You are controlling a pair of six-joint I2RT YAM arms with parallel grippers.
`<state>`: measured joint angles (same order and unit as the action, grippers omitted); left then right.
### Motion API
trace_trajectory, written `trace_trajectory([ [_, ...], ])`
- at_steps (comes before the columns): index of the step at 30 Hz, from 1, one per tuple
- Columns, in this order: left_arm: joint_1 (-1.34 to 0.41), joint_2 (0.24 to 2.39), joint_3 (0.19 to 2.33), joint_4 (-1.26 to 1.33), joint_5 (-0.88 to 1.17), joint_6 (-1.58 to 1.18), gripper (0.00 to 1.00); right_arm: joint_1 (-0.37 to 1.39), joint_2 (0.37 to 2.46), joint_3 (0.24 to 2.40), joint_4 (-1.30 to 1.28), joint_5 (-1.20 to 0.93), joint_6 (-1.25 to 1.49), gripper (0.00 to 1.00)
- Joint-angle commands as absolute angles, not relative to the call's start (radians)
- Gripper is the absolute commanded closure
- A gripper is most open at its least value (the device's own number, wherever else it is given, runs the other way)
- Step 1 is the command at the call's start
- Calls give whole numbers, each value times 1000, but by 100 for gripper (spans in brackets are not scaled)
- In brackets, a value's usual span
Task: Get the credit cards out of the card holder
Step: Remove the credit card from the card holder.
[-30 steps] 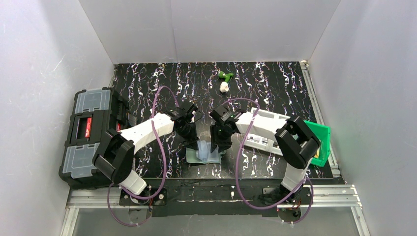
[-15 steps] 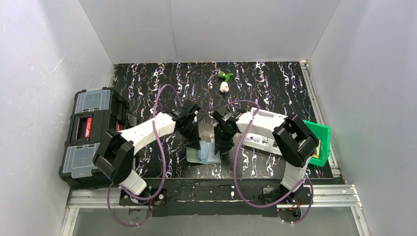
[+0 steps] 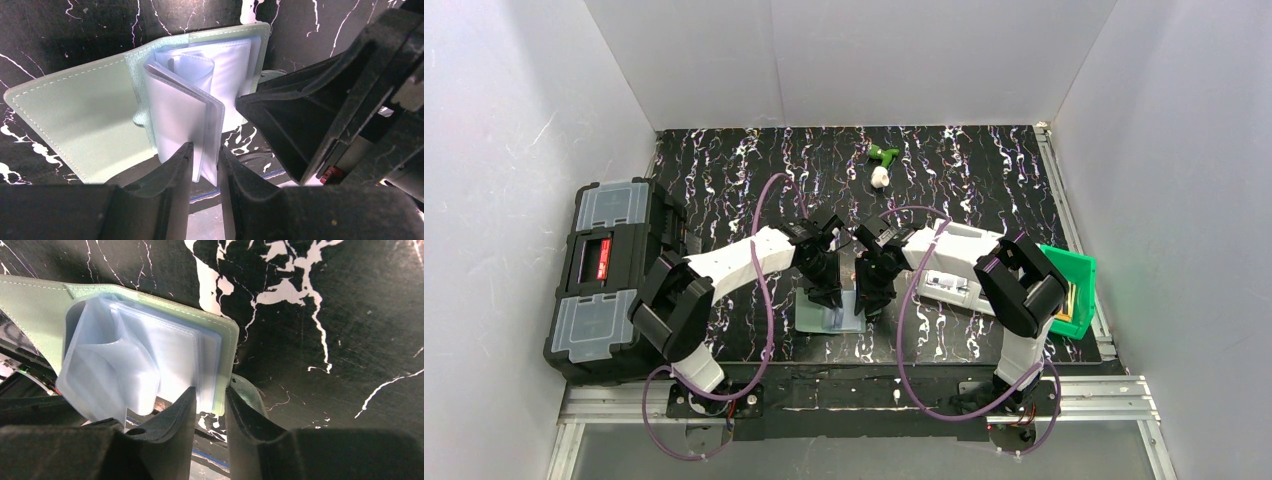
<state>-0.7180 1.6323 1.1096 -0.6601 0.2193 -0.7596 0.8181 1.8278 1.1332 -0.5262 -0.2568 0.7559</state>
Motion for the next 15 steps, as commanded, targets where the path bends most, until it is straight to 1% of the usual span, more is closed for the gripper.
trace_trajectory([
  [1, -726, 1652, 1136, -671, 209, -753, 76, 817, 1812, 1129, -499, -270, 750, 64],
  [5, -727, 1672, 1127, -679, 161, -746, 74, 812, 1784, 1114, -496, -265, 751, 58],
  [8, -726, 1678, 1122, -678, 149, -737, 64, 807, 1759, 1103, -497, -260, 752, 53],
  [10, -726, 1673, 1122, -678, 144, -734, 60, 805, 1739, 1101, -500, -255, 752, 49],
  [13, -727, 1664, 1125, -680, 137, -733, 57, 804, 1718, 1102, -506, -245, 754, 49],
  [15, -726, 1660, 1129, -682, 131, -730, 57, 804, 1703, 1105, -513, -237, 755, 49],
])
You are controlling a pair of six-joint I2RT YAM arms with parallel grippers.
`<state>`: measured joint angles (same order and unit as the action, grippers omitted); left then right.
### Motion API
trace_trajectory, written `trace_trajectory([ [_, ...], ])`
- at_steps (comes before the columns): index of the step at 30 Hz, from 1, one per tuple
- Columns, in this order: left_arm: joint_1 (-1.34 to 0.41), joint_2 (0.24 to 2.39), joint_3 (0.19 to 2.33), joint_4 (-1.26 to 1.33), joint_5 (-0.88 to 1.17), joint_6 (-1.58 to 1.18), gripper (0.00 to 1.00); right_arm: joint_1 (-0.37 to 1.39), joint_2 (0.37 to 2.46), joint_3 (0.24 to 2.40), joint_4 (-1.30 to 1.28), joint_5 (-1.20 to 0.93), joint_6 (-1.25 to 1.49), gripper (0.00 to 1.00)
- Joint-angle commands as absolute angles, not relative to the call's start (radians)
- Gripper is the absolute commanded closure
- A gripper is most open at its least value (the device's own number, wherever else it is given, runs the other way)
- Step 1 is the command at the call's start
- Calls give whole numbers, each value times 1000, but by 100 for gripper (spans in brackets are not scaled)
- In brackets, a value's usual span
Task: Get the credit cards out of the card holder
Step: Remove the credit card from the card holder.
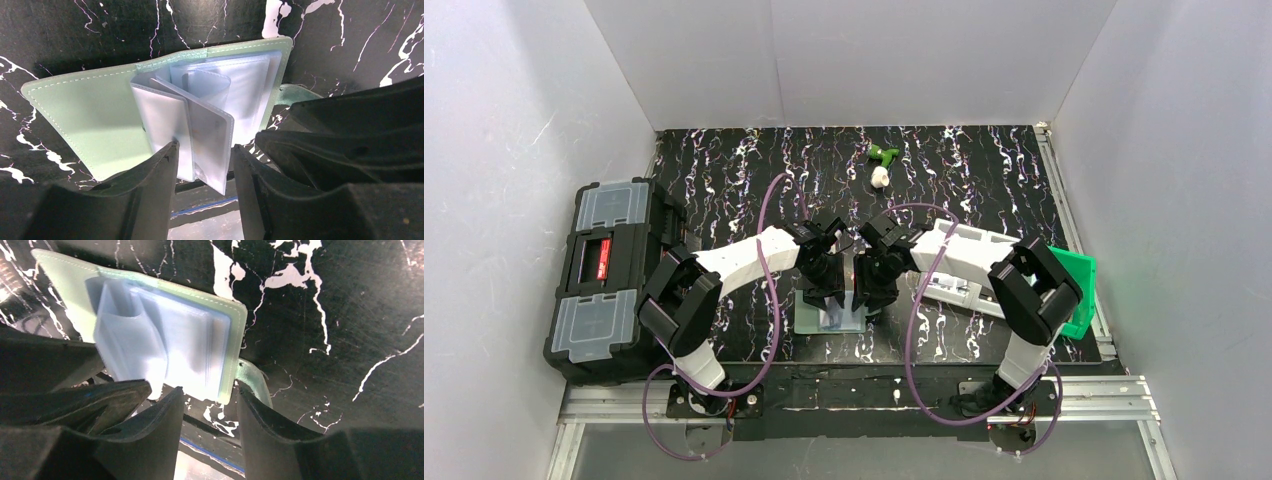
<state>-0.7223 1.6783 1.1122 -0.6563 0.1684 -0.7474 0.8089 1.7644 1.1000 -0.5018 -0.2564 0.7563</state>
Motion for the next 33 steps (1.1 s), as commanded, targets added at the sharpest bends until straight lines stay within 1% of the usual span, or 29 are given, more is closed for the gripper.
trace_trajectory([
  [1, -726, 1660, 1132, -686, 126, -729, 56, 804, 1696, 1107, -515, -233, 756, 49],
  [8, -726, 1694, 1135, -691, 111, -720, 57, 805, 1614, 1104, -505, -223, 755, 51],
  [10, -726, 1709, 1133, -677, 117, -725, 57, 806, 1595, 1092, -476, -241, 756, 53],
  [12, -726, 1727, 1136, -668, 127, -730, 61, 812, 1584, 1075, -439, -262, 759, 56],
  [13, -726, 1735, 1138, -662, 133, -730, 65, 815, 1581, 1066, -420, -270, 760, 58],
  [16, -726, 1747, 1147, -648, 145, -731, 69, 827, 1583, 1053, -379, -294, 760, 59],
  [27, -714, 1747, 1154, -620, 209, -743, 57, 869, 1633, 1041, -337, -304, 748, 60],
  [33, -695, 1734, 1153, -620, 228, -733, 54, 896, 1686, 1064, -325, -306, 751, 61],
])
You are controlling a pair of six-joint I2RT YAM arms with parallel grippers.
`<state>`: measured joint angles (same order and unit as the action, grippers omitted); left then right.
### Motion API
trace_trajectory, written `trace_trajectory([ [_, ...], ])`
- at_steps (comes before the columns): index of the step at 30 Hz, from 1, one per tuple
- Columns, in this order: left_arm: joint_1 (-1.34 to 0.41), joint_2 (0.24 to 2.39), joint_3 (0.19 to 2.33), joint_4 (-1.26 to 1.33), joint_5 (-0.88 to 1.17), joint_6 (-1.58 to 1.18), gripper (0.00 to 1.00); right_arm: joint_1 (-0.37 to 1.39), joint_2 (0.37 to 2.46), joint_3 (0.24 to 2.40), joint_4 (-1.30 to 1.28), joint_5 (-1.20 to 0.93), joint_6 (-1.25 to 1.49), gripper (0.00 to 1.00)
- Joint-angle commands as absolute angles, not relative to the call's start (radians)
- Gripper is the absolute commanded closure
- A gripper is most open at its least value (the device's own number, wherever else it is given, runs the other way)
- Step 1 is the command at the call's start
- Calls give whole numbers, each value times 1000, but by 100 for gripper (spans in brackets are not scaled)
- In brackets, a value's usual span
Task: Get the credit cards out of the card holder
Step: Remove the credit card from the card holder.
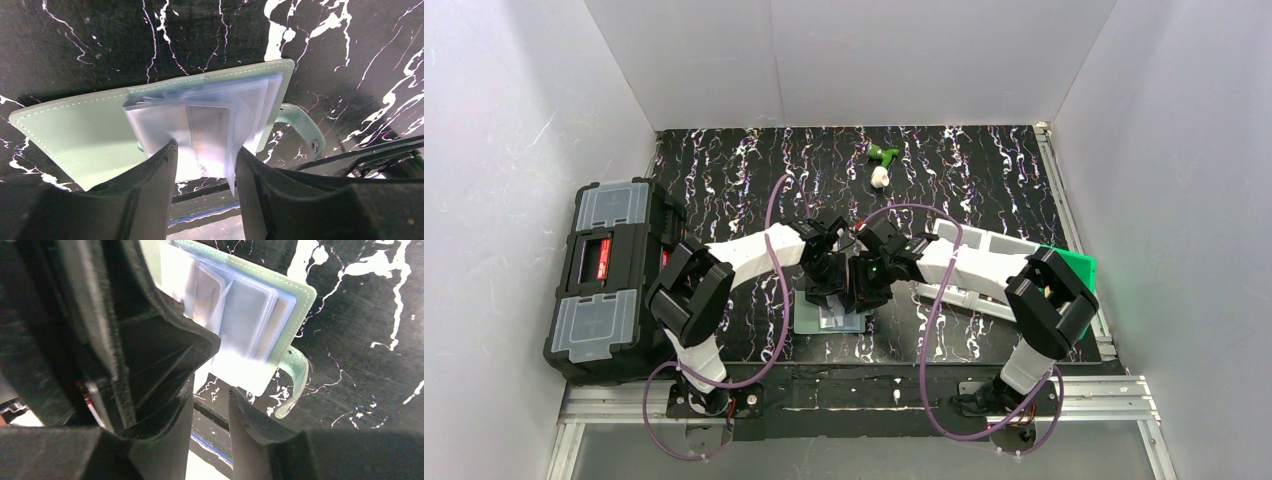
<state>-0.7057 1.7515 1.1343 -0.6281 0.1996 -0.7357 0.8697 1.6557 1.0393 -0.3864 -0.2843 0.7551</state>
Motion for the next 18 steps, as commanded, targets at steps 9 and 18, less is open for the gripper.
trace_trajectory([
  [9, -653, 1662, 1143, -643, 233, -708, 41, 902, 1644, 1061, -349, -234, 767, 62],
  [18, -624, 1598, 1157, -732, 148, -659, 34, 903, 1589, 1067, -391, -169, 769, 62],
])
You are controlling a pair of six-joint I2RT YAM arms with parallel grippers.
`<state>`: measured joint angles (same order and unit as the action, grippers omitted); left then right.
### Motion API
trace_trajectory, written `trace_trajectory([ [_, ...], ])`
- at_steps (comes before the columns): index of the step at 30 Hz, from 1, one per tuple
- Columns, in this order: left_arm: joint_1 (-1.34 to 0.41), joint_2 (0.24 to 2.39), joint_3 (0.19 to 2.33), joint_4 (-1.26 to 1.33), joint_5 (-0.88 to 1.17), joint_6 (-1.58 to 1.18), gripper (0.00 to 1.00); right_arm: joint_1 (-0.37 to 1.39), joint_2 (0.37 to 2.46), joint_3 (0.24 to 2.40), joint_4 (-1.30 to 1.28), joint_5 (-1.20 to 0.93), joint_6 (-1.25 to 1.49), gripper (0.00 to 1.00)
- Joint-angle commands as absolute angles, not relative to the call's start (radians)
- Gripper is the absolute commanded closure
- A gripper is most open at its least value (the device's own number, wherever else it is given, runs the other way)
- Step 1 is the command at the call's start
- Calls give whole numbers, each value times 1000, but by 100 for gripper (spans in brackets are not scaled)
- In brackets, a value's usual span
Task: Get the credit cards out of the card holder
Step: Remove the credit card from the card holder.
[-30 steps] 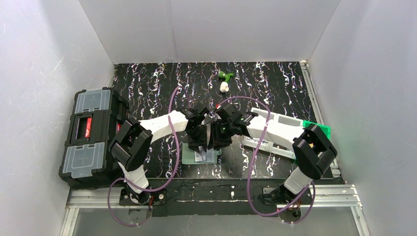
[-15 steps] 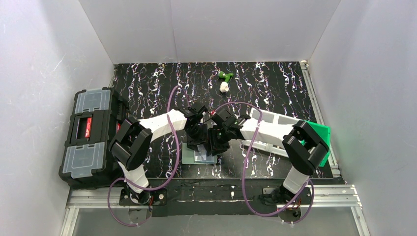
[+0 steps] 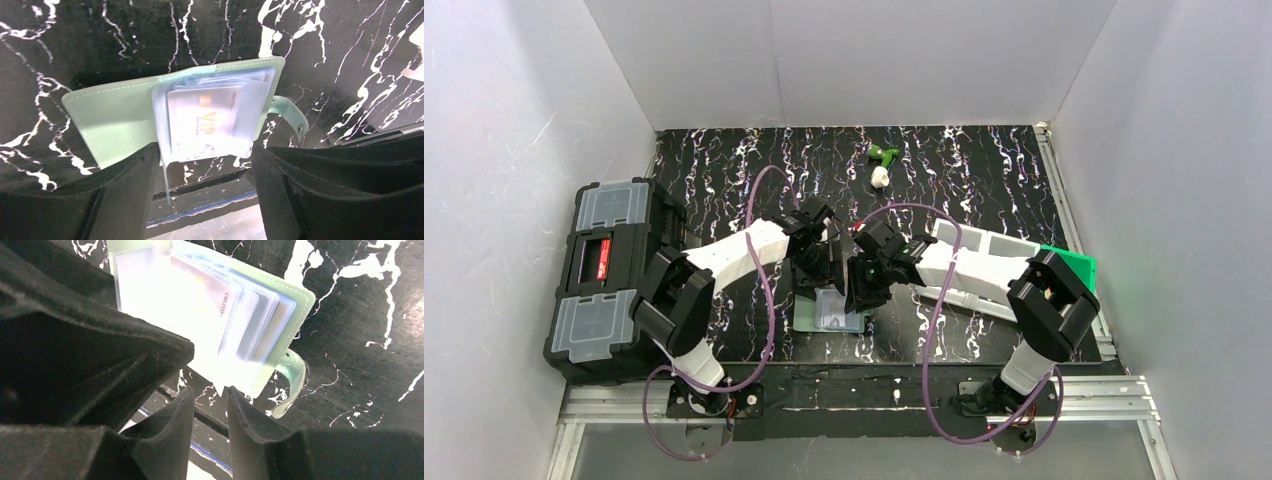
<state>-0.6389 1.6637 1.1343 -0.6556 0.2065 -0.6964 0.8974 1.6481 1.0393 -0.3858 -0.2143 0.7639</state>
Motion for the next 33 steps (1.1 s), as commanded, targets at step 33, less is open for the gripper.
trace_trajectory([
  [33, -532, 1628, 946, -492, 343, -713, 64, 911, 1847, 1198, -466, -225, 745, 78],
])
